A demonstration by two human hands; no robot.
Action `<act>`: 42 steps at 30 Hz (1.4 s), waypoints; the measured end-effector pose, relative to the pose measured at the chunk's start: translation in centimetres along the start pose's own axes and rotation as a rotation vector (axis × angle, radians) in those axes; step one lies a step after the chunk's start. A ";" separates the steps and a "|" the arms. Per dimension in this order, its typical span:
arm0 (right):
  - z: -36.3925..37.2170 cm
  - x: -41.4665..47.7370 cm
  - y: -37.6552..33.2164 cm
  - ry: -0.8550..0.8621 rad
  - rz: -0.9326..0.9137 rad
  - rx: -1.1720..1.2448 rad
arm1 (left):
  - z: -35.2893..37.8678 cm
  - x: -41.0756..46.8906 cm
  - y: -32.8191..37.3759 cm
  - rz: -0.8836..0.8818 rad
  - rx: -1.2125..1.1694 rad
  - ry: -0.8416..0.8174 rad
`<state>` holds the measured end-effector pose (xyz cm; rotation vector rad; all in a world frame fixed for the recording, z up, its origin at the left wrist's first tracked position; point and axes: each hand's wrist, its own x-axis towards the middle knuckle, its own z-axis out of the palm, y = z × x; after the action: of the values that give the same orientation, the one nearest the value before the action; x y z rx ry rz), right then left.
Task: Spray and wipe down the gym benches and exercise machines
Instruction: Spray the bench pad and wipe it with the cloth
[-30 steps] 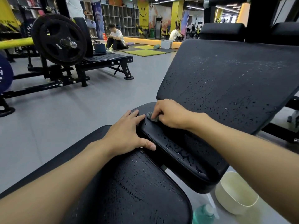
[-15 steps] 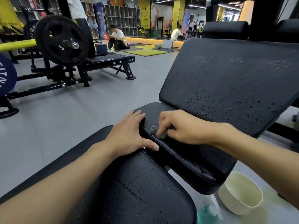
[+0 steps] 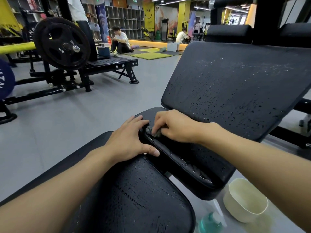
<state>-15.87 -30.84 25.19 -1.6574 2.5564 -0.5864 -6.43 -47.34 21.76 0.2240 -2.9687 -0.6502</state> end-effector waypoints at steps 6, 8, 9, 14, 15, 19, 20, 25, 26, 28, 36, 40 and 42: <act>-0.6 -5.2 1.1 -0.031 -0.042 0.055 | 0.2 0.2 -0.1 0.005 -0.006 0.003; -0.2 -3.6 1.6 0.045 -0.013 0.039 | 0.2 0.2 0.0 0.009 0.001 0.000; 0.1 -2.3 1.7 0.079 0.024 0.011 | 0.2 0.1 0.0 0.008 0.002 0.000; -0.3 -4.3 1.9 0.044 0.019 0.015 | 0.1 0.0 -0.1 0.023 -0.011 0.019; -0.7 -5.8 1.9 0.027 0.008 0.044 | 0.2 0.1 -0.2 0.038 -0.021 0.021; -0.4 -3.6 2.8 0.097 0.040 -0.019 | 0.4 0.2 -0.7 0.141 -0.047 0.010; -0.3 -2.5 2.6 0.109 0.077 -0.049 | 0.5 0.2 -0.8 0.155 -0.044 0.013; -1.5 -6.6 2.3 0.008 0.050 0.074 | 0.5 0.4 -1.1 0.156 -0.042 0.016; -1.6 -7.4 2.3 -0.001 0.049 0.085 | 0.5 0.5 -1.2 0.163 -0.037 0.007; -1.4 -6.3 3.1 0.065 0.057 0.045 | 0.2 0.7 -0.9 0.155 -0.023 -0.043; -1.9 -6.8 3.3 0.018 0.134 0.021 | 0.1 -0.5 1.5 0.077 0.119 -0.158; -1.3 -3.5 4.8 0.137 0.182 -0.084 | 0.2 -0.5 1.4 0.065 0.102 -0.141; -0.7 -2.4 5.0 0.172 0.244 -0.123 | 0.3 -0.6 1.3 0.070 0.098 -0.138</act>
<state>-19.34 -26.71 23.74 -1.3478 2.9141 -0.5860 -6.04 -45.94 22.02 0.0844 -3.1283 -0.5335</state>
